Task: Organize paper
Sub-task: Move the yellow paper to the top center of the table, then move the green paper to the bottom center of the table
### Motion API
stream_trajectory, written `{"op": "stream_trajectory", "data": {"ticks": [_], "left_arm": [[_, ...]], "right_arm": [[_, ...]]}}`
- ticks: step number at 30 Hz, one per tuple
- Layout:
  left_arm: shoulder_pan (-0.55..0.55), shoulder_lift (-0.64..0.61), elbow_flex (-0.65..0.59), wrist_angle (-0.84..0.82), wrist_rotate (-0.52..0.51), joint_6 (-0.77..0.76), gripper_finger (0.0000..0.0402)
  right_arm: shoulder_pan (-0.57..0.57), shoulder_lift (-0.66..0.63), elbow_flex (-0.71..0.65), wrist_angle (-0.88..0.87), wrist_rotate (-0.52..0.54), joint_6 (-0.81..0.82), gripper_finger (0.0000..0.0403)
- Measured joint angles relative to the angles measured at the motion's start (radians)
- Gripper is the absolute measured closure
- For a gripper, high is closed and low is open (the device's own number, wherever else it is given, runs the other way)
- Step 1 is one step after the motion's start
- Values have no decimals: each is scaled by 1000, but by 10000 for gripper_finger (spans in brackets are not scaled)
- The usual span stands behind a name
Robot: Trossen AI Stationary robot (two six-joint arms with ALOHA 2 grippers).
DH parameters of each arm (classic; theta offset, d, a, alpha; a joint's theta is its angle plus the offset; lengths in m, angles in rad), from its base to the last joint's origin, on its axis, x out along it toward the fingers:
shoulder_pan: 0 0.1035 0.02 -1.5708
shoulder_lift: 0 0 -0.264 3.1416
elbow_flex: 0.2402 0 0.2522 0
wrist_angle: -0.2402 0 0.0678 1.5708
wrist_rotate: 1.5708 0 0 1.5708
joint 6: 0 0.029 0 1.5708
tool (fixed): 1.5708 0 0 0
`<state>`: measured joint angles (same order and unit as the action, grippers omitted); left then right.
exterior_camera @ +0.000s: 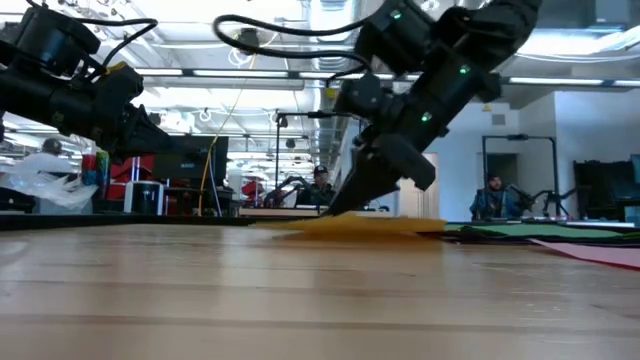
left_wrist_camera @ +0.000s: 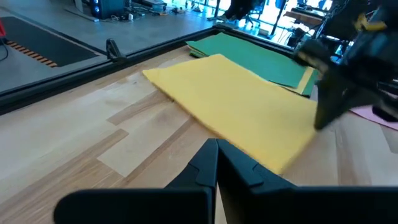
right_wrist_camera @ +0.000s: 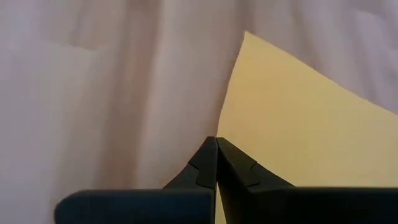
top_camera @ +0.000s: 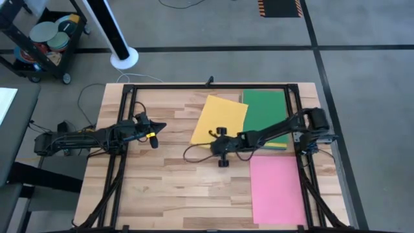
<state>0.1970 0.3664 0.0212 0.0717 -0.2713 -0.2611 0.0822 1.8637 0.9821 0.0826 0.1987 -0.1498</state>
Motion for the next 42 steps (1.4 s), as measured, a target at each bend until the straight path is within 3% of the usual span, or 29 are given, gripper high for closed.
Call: {"op": "stream_trajectory", "data": {"ticks": [5, 11, 27, 35, 42], "left_arm": [[0, 0, 0, -9, 0, -11, 402], [0, 0, 0, -13, 0, -17, 401], [0, 0, 1, -23, 1, -16, 401], [0, 0, 2, -25, 1, -17, 401], [0, 0, 2, -28, 15, -16, 401]], "right_arm": [[13, 83, 79, -5, -122, -76, 403], [-8, 107, 109, -59, -145, -128, 403], [-99, 99, 138, -37, -92, -70, 403], [-113, 99, 143, -41, -15, 42, 403], [-125, 95, 143, 2, -11, 126, 388]]}}
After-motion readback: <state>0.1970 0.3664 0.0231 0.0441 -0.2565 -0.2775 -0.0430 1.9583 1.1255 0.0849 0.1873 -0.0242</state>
